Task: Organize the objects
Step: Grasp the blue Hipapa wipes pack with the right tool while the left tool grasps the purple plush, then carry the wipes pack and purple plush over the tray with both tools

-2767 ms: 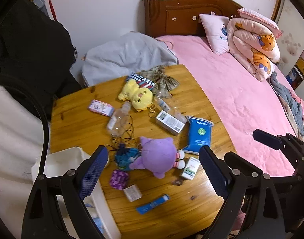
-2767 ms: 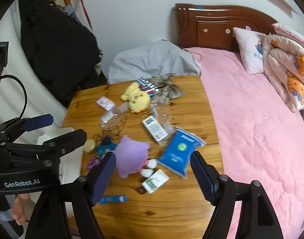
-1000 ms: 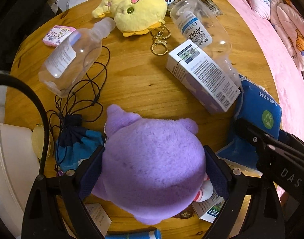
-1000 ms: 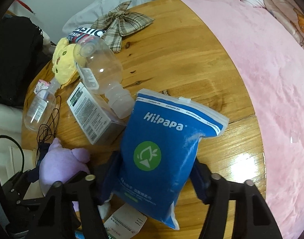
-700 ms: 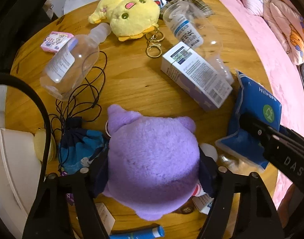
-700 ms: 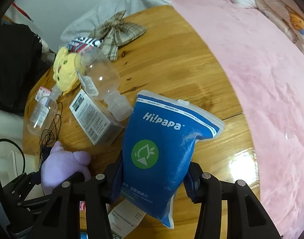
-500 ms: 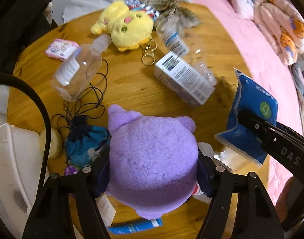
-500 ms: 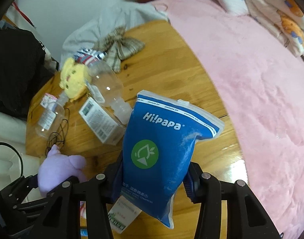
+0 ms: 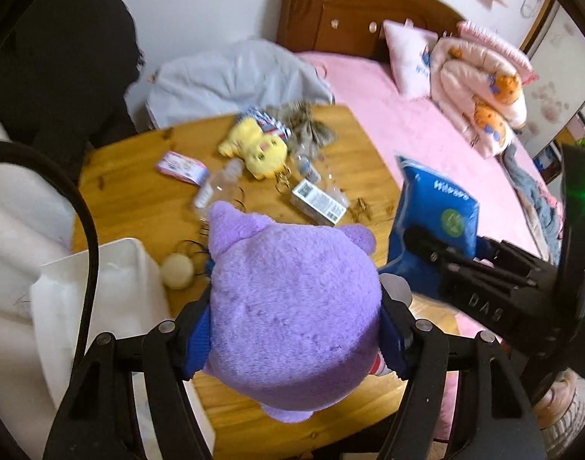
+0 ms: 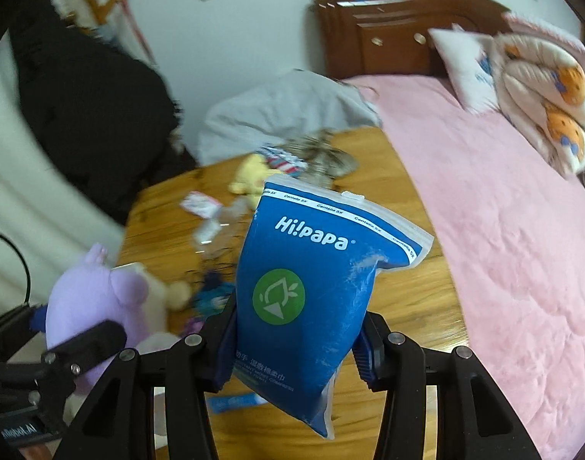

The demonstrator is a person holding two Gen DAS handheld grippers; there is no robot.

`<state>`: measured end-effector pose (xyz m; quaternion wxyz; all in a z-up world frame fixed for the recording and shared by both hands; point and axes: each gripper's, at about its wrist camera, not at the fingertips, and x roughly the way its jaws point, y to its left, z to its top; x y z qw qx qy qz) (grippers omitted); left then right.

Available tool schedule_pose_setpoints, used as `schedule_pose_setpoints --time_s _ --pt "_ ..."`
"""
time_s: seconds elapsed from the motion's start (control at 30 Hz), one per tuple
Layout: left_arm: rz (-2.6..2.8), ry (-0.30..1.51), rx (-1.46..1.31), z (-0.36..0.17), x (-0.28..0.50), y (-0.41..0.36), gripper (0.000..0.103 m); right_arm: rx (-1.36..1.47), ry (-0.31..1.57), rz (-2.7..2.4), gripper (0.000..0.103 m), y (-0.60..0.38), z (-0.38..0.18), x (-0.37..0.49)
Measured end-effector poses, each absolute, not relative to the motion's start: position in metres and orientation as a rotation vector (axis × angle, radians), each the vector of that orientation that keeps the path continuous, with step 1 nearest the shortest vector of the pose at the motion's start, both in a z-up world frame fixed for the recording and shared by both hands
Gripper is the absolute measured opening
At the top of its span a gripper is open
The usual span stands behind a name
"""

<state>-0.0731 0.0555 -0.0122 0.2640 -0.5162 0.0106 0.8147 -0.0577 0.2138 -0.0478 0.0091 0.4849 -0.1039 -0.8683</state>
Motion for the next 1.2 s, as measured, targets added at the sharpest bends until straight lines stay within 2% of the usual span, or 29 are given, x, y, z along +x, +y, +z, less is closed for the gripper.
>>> schedule_pose_setpoints --time_s 0.23,0.47,0.8,1.2 --pt "2.302 -0.034 -1.318 0.016 -0.051 -0.005 0.074 1.390 -0.213 -2.641 0.051 0.139 -0.008 -0.036" --pt "2.466 -0.079 -1.294 0.023 -0.032 -0.076 0.074 1.292 -0.108 -2.557 0.051 0.071 0.007 -0.015" --pt "2.607 -0.200 -1.366 0.005 -0.026 -0.151 0.075 1.308 0.020 -2.414 0.052 -0.017 -0.009 0.004" --pt "2.634 -0.238 -1.398 -0.018 -0.030 -0.192 0.075 1.350 0.131 -2.327 0.053 -0.069 -0.030 0.017"
